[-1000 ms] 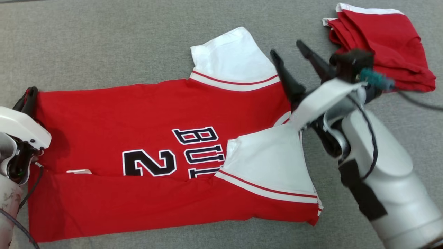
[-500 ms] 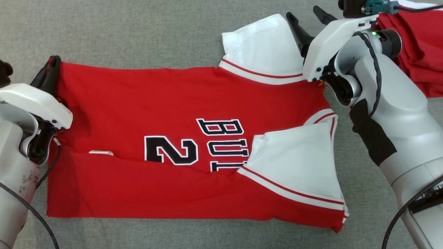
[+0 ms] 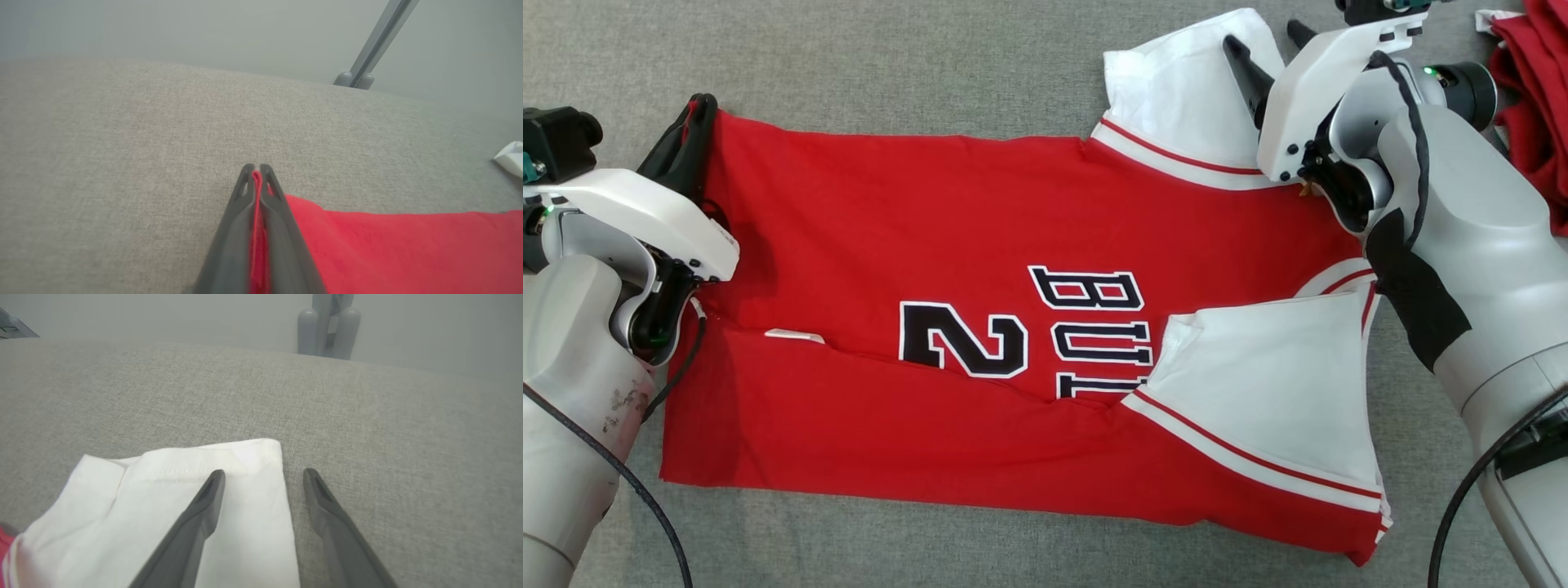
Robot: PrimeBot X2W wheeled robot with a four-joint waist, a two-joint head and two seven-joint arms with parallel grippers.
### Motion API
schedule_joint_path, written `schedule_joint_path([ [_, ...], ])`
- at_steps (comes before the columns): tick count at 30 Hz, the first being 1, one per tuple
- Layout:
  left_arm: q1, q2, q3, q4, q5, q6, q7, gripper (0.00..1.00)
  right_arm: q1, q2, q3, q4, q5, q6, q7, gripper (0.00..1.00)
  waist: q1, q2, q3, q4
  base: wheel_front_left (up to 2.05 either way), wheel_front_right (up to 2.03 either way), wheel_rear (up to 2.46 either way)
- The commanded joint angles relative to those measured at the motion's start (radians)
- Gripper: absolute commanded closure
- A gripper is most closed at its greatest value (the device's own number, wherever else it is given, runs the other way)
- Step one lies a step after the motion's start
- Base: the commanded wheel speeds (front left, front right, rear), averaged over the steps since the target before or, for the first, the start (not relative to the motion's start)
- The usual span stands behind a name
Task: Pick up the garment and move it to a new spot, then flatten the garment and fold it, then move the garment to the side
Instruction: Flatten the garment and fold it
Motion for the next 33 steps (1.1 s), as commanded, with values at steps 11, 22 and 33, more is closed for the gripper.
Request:
schedule_joint_path([
  [11, -0.028, 0.012, -0.053, 0.012, -0.054, -0.001, -0.028, 1.00, -0.027, -0.004, 0.026, 0.028, -0.011, 0.000, -0.065, 1.00, 0.0000, 0.0000, 0.012, 0.010, 0.00, 0.00, 0.00],
  [22, -0.002, 0.036, -0.058, 0.023, -0.082, -0.001, -0.055, 1.00, 0.008, -0.004, 0.073, -0.014, 0.016, 0.000, -0.178, 1.00, 0.0000, 0.0000, -0.026, -0.007, 0.00, 0.00, 0.00],
  [33, 0.086, 0.051, 0.001, -0.017, -0.064, -0.001, -0.059, 1.00, 0.142, -0.073, 0.171, -0.191, 0.117, 0.000, -0.291, 1.00, 0.0000, 0.0000, -0.092, -0.030, 0.00, 0.00, 0.00],
])
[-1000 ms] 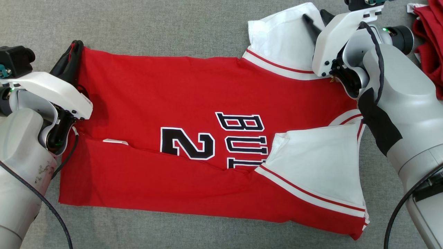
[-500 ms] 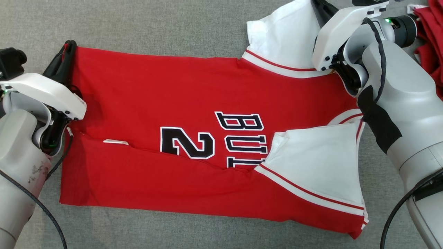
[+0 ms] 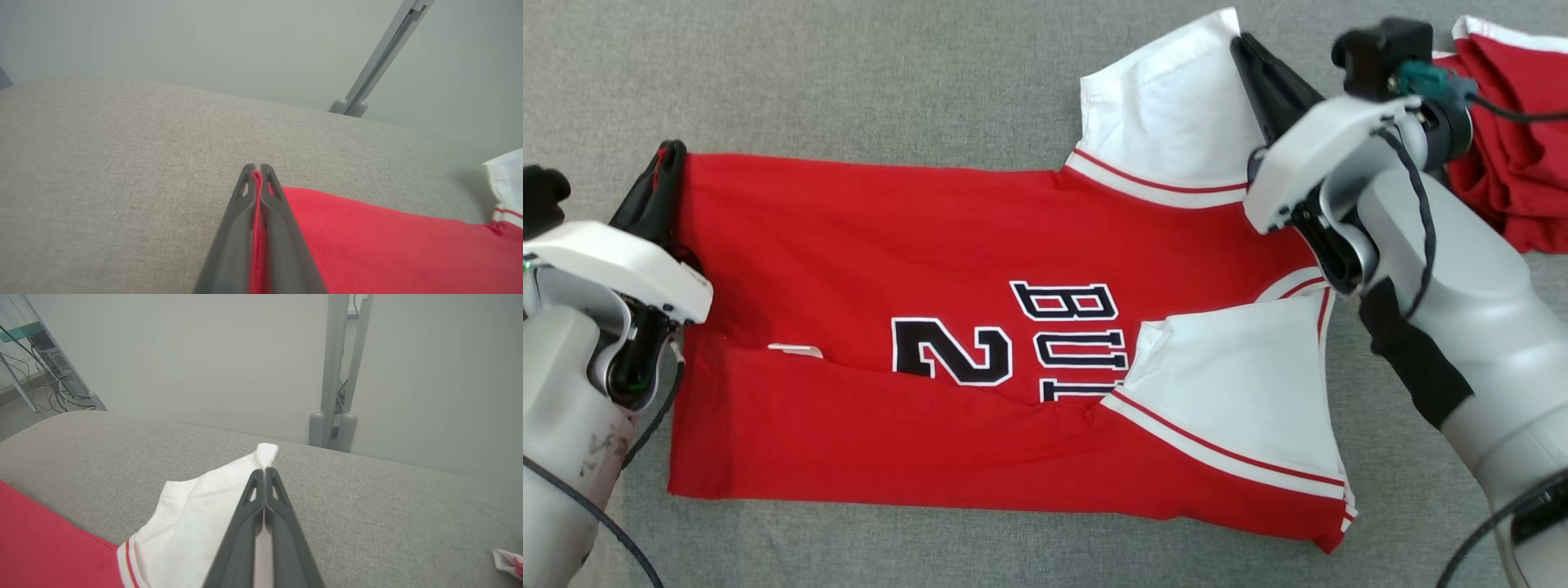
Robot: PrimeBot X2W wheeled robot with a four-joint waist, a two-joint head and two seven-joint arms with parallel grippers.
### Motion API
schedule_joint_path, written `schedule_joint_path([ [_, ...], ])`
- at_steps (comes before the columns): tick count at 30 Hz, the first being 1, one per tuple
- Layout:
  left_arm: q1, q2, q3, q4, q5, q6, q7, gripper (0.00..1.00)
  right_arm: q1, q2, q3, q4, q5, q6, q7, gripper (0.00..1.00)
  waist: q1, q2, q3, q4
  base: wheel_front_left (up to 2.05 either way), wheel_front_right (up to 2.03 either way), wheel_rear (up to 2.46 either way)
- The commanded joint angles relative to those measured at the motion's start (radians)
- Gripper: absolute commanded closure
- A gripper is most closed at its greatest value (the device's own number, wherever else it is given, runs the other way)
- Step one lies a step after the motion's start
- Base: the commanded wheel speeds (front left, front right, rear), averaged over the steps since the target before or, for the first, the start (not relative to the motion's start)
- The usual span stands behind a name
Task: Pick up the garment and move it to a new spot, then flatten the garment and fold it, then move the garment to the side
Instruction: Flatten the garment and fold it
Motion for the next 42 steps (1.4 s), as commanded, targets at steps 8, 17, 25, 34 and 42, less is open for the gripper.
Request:
schedule_joint_path([
  [8, 0.129, 0.018, 0.095, -0.074, 0.057, 0.000, -0.005, 1.00, 0.199, -0.165, 0.064, -0.282, 0.157, 0.000, -0.029, 1.00, 0.0000, 0.0000, -0.074, -0.025, 0.00, 0.00, 0.00],
  [17, 0.264, 0.005, 0.196, -0.110, 0.091, 0.000, -0.005, 1.00, 0.433, -0.300, 0.008, -0.587, 0.241, 0.000, -0.026, 1.00, 0.0000, 0.0000, -0.128, -0.039, 0.00, 0.00, 0.00],
  [25, 0.357, -0.004, 0.257, -0.159, 0.129, 0.000, -0.005, 1.00, 0.600, -0.382, 0.012, -0.778, 0.324, 0.000, -0.026, 1.00, 0.0000, 0.0000, -0.171, -0.047, 0.00, 0.00, 0.00],
  [34, 0.463, -0.026, 0.298, -0.225, 0.215, -0.001, -0.005, 1.00, 0.726, -0.451, 0.051, -0.868, 0.362, 0.000, -0.027, 1.00, 0.0000, 0.0000, -0.217, -0.040, 0.00, 0.00, 0.00],
  [42, 0.509, -0.053, 0.339, -0.229, 0.267, 0.000, -0.005, 1.00, 0.768, -0.483, 0.121, -0.882, 0.390, 0.000, -0.027, 1.00, 0.0000, 0.0000, -0.234, -0.043, 0.00, 0.00, 0.00],
])
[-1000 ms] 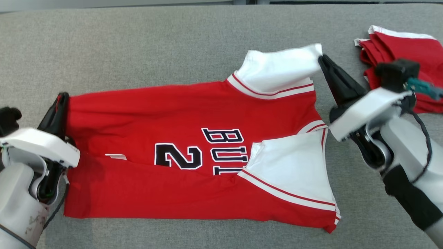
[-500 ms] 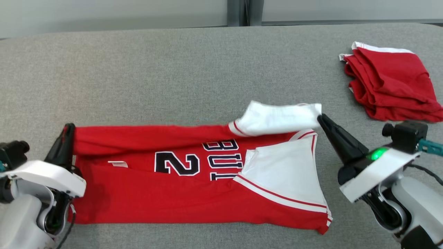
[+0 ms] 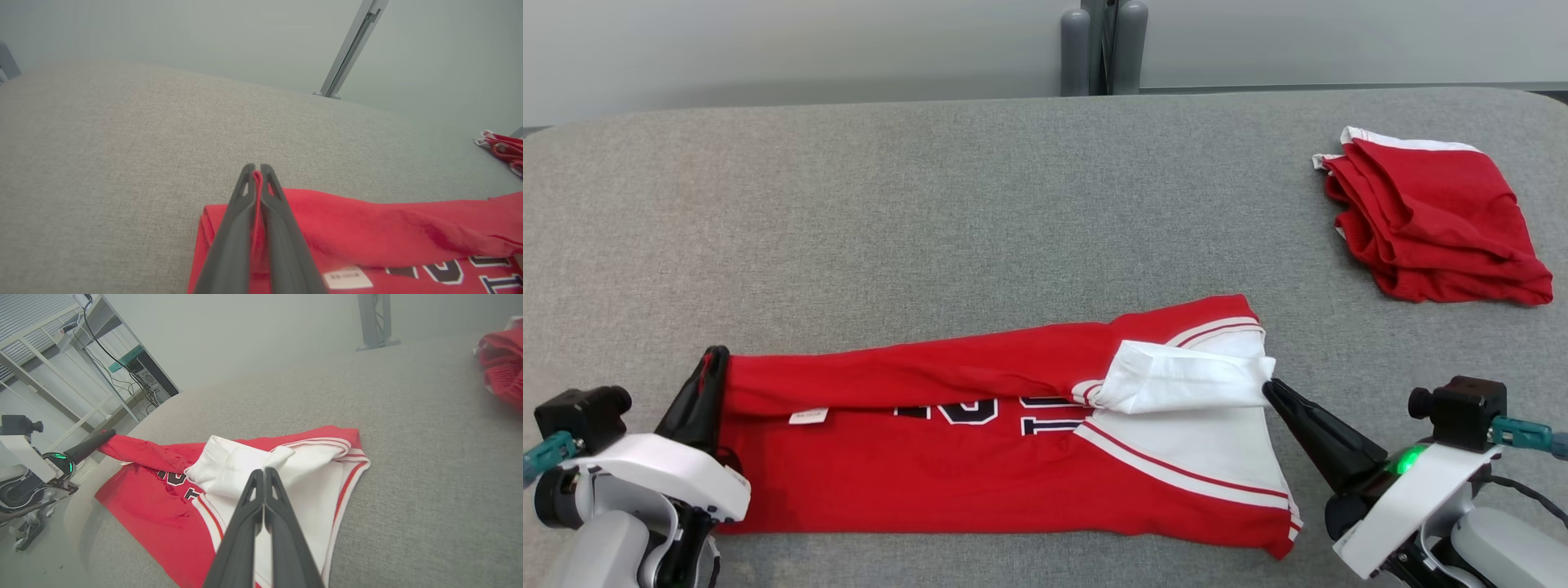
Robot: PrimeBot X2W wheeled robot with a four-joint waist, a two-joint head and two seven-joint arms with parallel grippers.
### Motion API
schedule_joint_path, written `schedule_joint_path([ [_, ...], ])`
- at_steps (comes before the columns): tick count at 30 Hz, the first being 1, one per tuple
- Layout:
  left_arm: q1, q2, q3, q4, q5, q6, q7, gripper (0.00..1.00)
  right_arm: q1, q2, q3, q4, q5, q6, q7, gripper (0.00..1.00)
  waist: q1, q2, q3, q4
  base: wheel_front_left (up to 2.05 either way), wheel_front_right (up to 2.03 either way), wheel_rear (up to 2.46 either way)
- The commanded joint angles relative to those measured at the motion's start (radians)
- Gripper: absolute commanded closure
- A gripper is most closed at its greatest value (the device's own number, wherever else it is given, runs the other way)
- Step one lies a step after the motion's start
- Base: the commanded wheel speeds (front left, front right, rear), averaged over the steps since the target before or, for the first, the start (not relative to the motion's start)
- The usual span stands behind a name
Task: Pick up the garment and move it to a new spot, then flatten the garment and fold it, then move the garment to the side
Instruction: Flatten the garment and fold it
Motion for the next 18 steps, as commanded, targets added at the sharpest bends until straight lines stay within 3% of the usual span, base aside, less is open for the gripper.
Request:
schedule_joint_path([
  [1, 0.009, 0.003, 0.002, 0.002, 0.011, 0.000, -0.005, 1.00, 0.007, -0.007, 0.001, 0.003, 0.005, 0.000, -0.001, 1.00, 0.0000, 0.0000, -0.001, -0.001, 0.00, 0.00, 0.00],
  [10, 0.041, -0.028, 0.011, 0.053, 0.054, -0.001, -0.005, 1.00, -0.019, -0.014, 0.107, 0.055, 0.034, 0.000, 0.005, 1.00, 0.0000, 0.0000, -0.019, -0.011, 0.00, 0.00, 0.00],
  [18, 0.056, -0.065, 0.098, 0.075, 0.149, 0.000, -0.005, 1.00, -0.031, -0.023, 0.200, 0.072, 0.114, 0.000, 0.029, 1.00, 0.0000, 0.0000, -0.043, -0.004, 0.00, 0.00, 0.00],
])
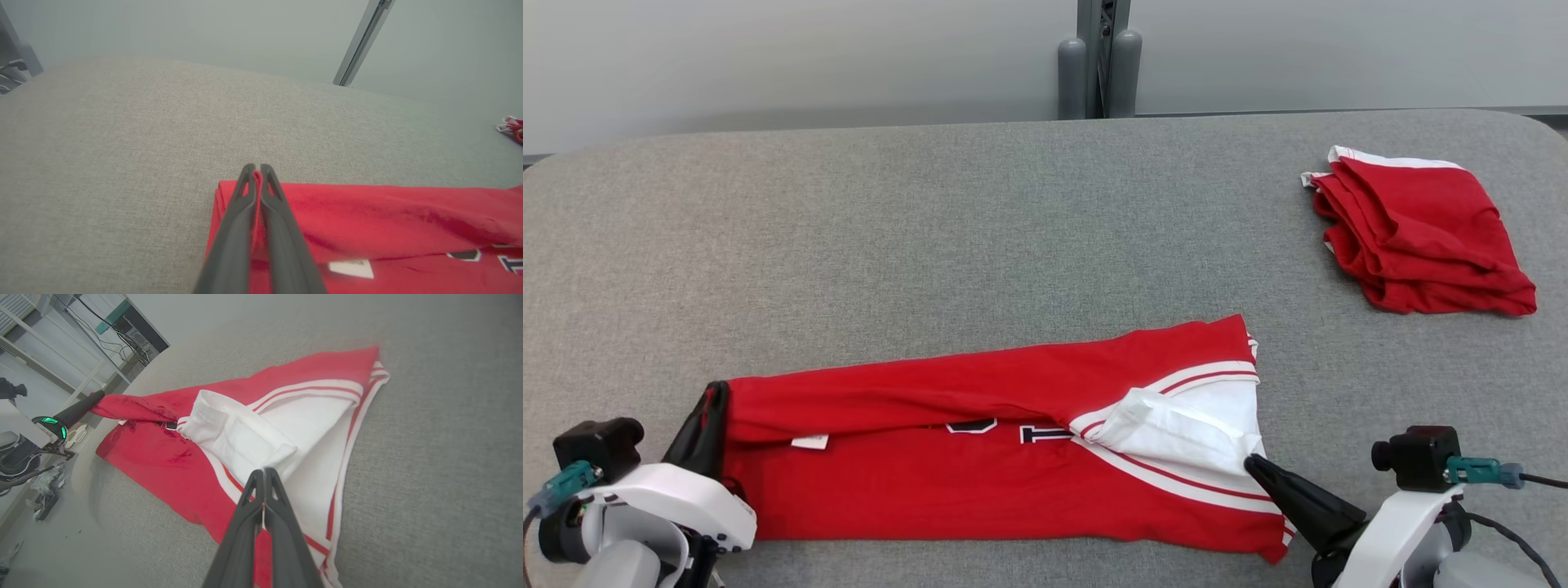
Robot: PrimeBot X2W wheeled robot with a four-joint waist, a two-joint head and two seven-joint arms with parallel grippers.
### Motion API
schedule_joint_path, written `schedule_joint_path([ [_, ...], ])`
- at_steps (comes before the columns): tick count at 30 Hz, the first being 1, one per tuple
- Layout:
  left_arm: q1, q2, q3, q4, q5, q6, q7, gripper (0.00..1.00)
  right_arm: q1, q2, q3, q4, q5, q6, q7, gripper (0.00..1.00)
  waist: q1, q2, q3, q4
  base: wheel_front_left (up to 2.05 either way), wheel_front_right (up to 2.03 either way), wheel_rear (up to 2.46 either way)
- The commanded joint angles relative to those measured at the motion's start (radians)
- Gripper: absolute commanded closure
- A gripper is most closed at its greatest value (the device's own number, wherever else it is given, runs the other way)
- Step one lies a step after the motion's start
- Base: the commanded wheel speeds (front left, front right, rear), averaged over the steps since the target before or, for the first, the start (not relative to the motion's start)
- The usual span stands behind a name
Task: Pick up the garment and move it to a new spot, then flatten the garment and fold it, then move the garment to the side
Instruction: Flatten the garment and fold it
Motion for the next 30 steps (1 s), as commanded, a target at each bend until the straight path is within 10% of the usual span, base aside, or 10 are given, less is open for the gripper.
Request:
schedule_joint_path([
  [1, 0.018, -0.008, 0.011, -0.002, 0.016, 0.000, -0.005, 1.00, -0.012, -0.008, 0.014, 0.007, 0.011, 0.000, 0.005, 1.00, 0.0000, 0.0000, -0.003, 0.000, 0.00, 0.00, 0.00],
  [9, 0.043, -0.034, 0.034, 0.015, 0.054, 0.000, -0.005, 0.95, -0.028, 0.008, 0.067, 0.038, 0.043, 0.000, 0.002, 1.00, 0.0000, 0.0000, -0.017, 0.001, 0.00, 0.00, 0.00],
  [11, 0.046, -0.040, 0.046, 0.020, 0.062, 0.000, -0.005, 0.91, -0.028, 0.009, 0.073, 0.048, 0.048, 0.000, -0.002, 0.57, 0.0000, 0.0000, -0.022, 0.003, 0.00, 0.00, 0.00],
  [13, 0.049, -0.044, 0.061, 0.019, 0.074, 0.000, -0.005, 0.53, -0.028, 0.009, 0.074, 0.055, 0.054, 0.000, -0.006, 0.00, 0.0000, 0.0000, -0.026, 0.004, 0.00, 0.00, 0.00],
  [14, 0.051, -0.047, 0.069, 0.015, 0.080, 0.000, -0.005, 0.16, -0.029, 0.010, 0.075, 0.058, 0.057, 0.000, -0.010, 0.00, 0.0000, 0.0000, -0.027, 0.005, 0.00, 0.00, 0.00],
  [15, 0.058, -0.052, 0.075, 0.013, 0.088, 0.000, -0.005, 0.00, -0.029, 0.008, 0.075, 0.061, 0.058, 0.000, -0.012, 0.00, 0.0000, 0.0000, -0.029, 0.005, 0.00, 0.00, 0.00],
  [30, 0.150, -0.118, 0.232, -0.116, 0.199, 0.000, -0.005, 0.00, 0.016, 0.018, -0.049, 0.048, 0.001, 0.000, -0.029, 0.00, 0.0000, 0.0000, -0.065, 0.014, 0.00, 0.00, 0.00],
])
